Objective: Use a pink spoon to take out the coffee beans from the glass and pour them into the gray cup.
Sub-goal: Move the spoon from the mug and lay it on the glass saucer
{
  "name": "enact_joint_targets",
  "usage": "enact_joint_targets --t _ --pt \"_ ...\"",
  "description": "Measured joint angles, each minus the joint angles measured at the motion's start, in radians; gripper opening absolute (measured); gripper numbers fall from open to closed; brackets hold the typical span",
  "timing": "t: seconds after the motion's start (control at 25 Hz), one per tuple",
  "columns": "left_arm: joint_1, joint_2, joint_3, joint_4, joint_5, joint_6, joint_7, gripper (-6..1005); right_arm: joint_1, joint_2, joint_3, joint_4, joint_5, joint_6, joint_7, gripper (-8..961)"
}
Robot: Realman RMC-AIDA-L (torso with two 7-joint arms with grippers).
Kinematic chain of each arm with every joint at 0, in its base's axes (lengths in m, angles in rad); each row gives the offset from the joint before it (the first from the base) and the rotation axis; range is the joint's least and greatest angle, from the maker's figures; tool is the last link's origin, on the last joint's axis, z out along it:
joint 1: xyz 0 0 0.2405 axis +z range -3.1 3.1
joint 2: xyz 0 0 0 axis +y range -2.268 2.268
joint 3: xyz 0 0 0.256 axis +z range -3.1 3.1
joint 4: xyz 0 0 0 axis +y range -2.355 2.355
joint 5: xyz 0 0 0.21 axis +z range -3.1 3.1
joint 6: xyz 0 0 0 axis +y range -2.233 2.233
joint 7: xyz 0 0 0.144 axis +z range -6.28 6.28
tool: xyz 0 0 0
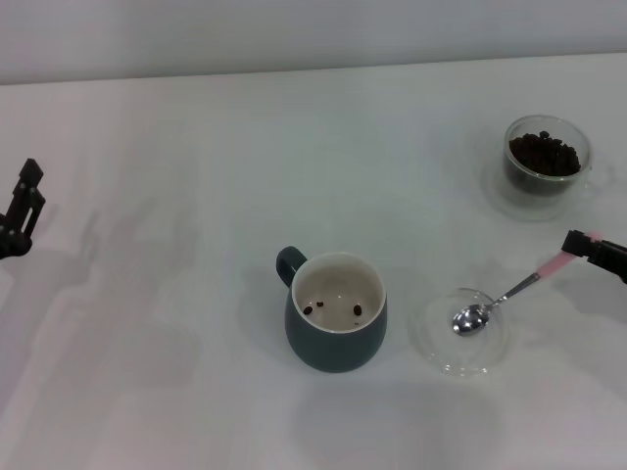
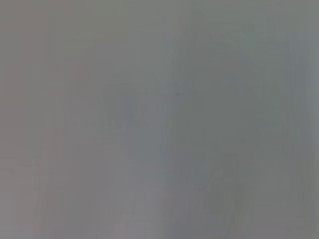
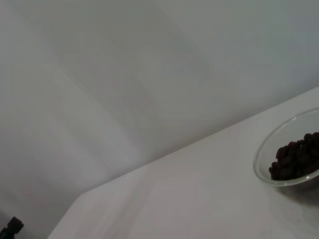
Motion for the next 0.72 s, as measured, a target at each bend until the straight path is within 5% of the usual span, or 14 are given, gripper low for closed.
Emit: enact_joint_targets --t 0.36,0.72 --pt "-0.009 0.0 -0.021 0.0 0.0 0.02 0.0 519 0.006 0.024 -0.001 0.006 -0.006 -0.016 0.06 154" --pt "-0.009 0.0 -0.021 0.0 0.0 0.023 0.0 519 0.005 0.027 0.006 0.01 -0.006 -0.028 0.126 155"
